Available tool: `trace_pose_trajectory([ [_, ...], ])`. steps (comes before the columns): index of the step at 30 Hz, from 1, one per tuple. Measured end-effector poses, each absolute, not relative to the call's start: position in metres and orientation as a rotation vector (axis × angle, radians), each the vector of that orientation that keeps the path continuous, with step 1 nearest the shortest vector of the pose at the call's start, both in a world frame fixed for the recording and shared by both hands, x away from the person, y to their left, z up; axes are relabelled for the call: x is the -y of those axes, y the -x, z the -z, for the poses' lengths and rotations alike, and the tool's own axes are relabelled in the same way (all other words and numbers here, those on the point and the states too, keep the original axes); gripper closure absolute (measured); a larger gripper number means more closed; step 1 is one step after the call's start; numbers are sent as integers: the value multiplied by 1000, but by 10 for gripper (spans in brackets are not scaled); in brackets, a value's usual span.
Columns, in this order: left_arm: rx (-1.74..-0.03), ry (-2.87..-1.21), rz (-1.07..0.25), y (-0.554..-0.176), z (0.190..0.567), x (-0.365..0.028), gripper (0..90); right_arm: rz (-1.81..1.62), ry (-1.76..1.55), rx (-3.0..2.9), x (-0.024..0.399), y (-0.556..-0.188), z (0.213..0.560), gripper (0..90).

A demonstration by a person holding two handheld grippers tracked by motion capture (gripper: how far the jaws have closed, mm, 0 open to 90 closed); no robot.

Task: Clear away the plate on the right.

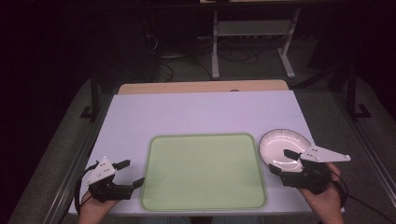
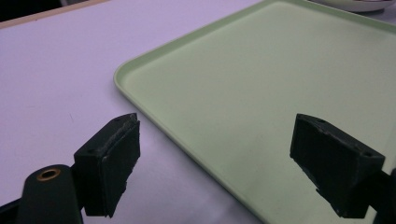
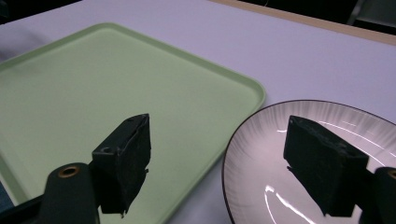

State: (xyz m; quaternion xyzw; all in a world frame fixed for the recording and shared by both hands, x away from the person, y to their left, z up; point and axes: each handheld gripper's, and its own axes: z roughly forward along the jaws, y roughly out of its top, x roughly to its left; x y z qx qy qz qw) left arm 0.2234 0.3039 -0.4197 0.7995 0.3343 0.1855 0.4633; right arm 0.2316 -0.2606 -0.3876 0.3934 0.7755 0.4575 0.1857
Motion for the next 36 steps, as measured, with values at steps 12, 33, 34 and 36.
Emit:
trace_pose_trajectory([
  [12,-828,-1962,-460,-223,419,-305,159,-1262,-1147,-2201,279,-224,382,225],
  [33,-833,-1960,-459,-224,420,-305,159,-1237,-1268,-2162,312,-223,391,228],
  [34,-833,-1960,-459,-224,420,-305,158,-1237,-1268,-2162,312,-223,391,228],
  [36,-831,-1961,-460,-224,420,-305,159,-1227,-1277,-2162,314,-223,391,228],
])
